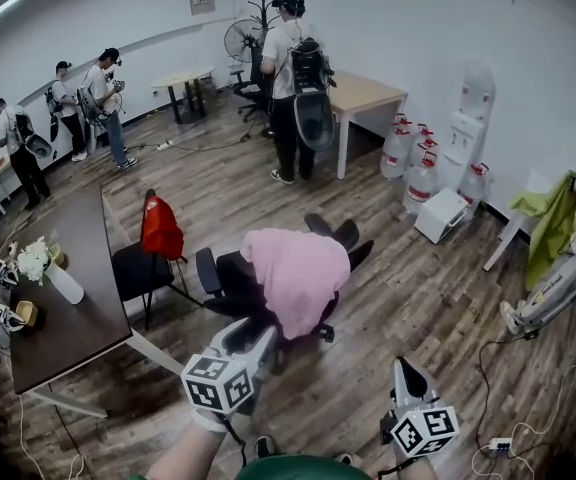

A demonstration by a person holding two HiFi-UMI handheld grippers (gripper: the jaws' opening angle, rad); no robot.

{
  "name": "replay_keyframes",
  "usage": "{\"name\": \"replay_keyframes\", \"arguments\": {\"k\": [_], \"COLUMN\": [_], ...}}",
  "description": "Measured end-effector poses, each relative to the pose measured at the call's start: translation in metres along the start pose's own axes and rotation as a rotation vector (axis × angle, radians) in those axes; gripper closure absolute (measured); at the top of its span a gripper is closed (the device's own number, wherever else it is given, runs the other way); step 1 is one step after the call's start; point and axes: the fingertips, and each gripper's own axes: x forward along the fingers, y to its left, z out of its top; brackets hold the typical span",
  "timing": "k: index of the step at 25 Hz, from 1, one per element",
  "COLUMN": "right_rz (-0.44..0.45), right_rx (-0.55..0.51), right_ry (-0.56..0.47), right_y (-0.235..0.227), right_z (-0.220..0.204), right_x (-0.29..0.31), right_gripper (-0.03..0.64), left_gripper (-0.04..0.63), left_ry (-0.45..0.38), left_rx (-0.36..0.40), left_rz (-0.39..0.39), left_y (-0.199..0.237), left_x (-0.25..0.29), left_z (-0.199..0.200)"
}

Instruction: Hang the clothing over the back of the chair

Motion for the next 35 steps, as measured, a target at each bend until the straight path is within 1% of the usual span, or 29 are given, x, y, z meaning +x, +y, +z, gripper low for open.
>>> {"name": "replay_keyframes", "arguments": {"k": [2,5,7,9,12,17,20,26,35], "right_rz": [0.007,0.014,0.022,0.034,0.052,0.088,0.09,0.063,0.056], "right_rx": [-0.006,-0.004,-0.001,-0.001,-0.014,-0.099,-0.126,-0.123,-0.126], "right_ry": [0.0,-0.004,-0.005,-0.01,-0.017,-0.033,-0.041,-0.038,-0.04], "right_y": [0.004,0.009,0.012,0.016,0.02,0.034,0.037,0.031,0.03], "right_z": [0.001,0.001,0.0,0.001,0.003,0.009,0.012,0.011,0.015], "right_x": [0.003,0.005,0.006,0.006,0.005,0.004,0.002,-0.002,-0.004], "right_gripper": [0.615,0.615,0.615,0.615,0.615,0.615,0.615,0.615,0.615], "left_gripper": [0.449,0.538,0.566,0.572,0.572,0.572,0.572,0.572,0.574], "left_ry": [-0.016,-0.095,-0.135,-0.14,-0.113,-0.103,-0.11,-0.106,-0.104], "left_rx": [-0.009,-0.017,-0.013,0.001,0.019,0.012,0.009,0.01,0.013], "left_rz": [0.003,0.058,0.089,0.087,0.064,0.044,0.031,0.004,-0.014], "left_y": [0.005,0.014,0.013,0.007,-0.004,-0.008,-0.011,-0.016,-0.021], "left_x": [-0.007,-0.023,-0.032,-0.037,-0.037,-0.035,-0.034,-0.031,-0.028], "left_z": [0.0,0.006,0.003,-0.005,-0.016,-0.02,-0.018,-0.02,-0.016]}}
